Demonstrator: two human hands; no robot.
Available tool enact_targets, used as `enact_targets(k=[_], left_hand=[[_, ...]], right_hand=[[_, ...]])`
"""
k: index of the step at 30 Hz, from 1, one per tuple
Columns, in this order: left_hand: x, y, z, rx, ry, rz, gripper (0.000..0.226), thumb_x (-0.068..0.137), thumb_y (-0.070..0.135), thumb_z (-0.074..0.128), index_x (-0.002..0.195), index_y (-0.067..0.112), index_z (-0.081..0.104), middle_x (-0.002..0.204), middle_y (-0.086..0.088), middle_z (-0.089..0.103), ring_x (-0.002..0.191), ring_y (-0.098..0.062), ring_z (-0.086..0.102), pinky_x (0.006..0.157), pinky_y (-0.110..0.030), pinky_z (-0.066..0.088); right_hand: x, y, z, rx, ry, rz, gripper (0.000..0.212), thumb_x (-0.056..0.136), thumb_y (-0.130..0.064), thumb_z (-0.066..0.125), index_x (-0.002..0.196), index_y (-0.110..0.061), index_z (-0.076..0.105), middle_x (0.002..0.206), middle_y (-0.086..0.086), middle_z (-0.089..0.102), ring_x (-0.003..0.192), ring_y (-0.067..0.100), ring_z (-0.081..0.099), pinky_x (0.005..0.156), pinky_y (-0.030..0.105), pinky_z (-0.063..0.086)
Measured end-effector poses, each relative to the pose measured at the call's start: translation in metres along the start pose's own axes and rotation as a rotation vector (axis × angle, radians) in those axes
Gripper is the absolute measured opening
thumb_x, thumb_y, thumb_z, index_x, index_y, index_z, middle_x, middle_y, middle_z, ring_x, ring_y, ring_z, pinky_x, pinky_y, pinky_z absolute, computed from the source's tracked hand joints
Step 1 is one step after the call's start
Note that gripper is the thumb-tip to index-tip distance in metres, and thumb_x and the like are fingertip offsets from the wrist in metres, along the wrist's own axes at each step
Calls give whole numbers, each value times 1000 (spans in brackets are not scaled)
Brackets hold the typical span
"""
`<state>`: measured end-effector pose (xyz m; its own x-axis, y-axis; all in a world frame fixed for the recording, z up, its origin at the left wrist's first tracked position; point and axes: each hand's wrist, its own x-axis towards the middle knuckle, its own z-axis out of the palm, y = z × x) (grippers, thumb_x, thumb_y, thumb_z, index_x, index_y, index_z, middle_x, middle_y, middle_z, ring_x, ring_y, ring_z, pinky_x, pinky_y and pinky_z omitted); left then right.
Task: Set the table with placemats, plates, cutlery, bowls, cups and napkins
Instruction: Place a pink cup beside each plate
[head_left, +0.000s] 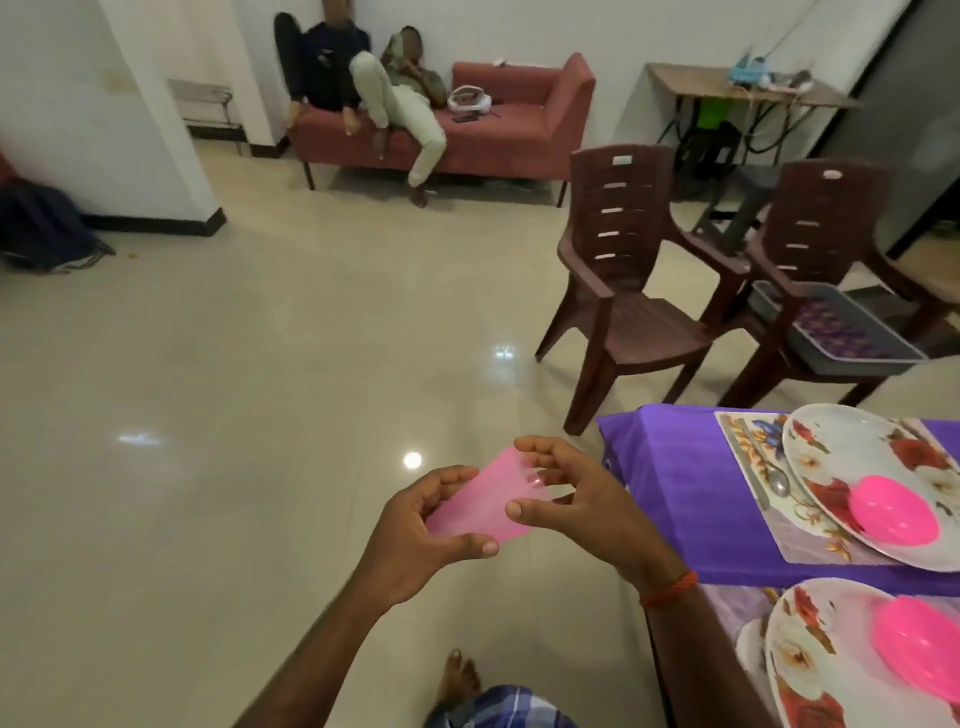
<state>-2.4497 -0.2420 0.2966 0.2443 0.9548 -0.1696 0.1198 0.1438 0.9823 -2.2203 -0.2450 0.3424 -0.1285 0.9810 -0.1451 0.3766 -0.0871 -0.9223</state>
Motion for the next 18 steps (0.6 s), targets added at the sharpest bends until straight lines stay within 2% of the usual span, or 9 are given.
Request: enact_targets(k=[4,8,12,15,18], left_hand=[[58,17,8,28,-84,12,85,46,34,100,124,27,68,115,2,75,107,-21,71,78,-41,63],[118,35,22,52,-135,62,84,44,35,99,122,26,70,116,4,75,108,-18,71,85,-34,61],[161,43,39,92,-198,95,82,44,39,99,121,30,70,118,7,74,110,-15,69,87,-30,60],[188,45,52,91,-252,87,80,44,38,99,119,30,71,117,6,75,110,-18,70,88,-36,61],[220,45,64,114,-331,92,79,46,41,99,119,31,72,118,6,74,111,-19,70,89,-42,62]], right_hand=[[31,5,-29,22,76,9,66,73,-36,89,131,-40,58,125,-14,60,109,3,59,86,29,59],[62,10,-63,63,167,26,68,71,-38,90,130,-42,58,126,-13,61,112,8,60,87,34,60],[77,16,-86,101,272,63,69,69,-36,91,130,-39,59,126,-11,61,113,9,60,86,32,60],[83,21,-98,109,339,99,71,69,-38,91,131,-37,58,125,-12,61,112,6,60,85,24,58],[90,29,-112,93,414,145,76,64,-50,87,133,-37,57,124,-14,60,109,3,60,85,20,56]])
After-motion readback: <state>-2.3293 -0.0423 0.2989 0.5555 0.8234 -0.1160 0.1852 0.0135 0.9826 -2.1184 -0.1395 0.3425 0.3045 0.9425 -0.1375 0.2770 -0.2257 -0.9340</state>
